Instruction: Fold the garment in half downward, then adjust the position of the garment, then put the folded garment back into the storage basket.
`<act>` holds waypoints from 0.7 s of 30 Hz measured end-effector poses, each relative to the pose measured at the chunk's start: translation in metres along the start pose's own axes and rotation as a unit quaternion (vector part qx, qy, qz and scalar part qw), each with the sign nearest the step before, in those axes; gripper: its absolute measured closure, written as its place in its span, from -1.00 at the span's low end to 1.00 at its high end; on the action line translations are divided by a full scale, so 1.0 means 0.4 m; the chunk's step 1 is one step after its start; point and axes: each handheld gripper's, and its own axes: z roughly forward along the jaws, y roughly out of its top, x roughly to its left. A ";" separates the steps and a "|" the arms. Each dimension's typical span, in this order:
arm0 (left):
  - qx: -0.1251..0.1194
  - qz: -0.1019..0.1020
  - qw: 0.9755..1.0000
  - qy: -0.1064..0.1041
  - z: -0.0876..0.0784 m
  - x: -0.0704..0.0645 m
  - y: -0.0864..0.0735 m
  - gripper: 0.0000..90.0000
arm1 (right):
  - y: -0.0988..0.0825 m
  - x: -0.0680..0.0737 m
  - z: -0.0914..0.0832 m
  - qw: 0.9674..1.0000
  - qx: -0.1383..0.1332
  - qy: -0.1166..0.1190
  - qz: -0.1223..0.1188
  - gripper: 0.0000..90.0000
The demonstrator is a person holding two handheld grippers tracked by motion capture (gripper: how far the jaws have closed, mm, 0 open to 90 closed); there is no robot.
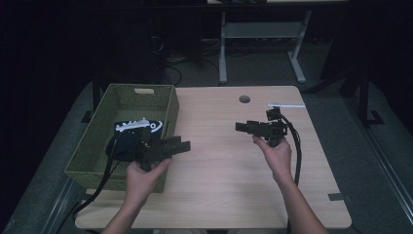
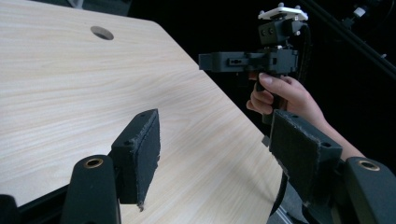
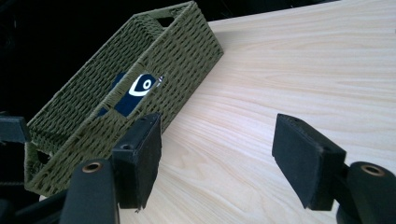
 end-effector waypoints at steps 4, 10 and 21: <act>0.001 -0.002 1.000 -0.004 0.005 -0.002 -0.003 -0.26 | -0.010 -0.013 -0.011 1.000 -0.003 -0.003 0.005 -0.28; -0.001 -0.004 1.000 -0.006 0.003 -0.001 -0.001 -0.25 | -0.012 -0.021 -0.029 1.000 -0.004 -0.009 0.007 -0.30; 0.008 -0.005 1.000 -0.009 0.026 -0.001 -0.015 -0.26 | -0.022 -0.039 -0.041 1.000 -0.004 -0.013 0.009 -0.31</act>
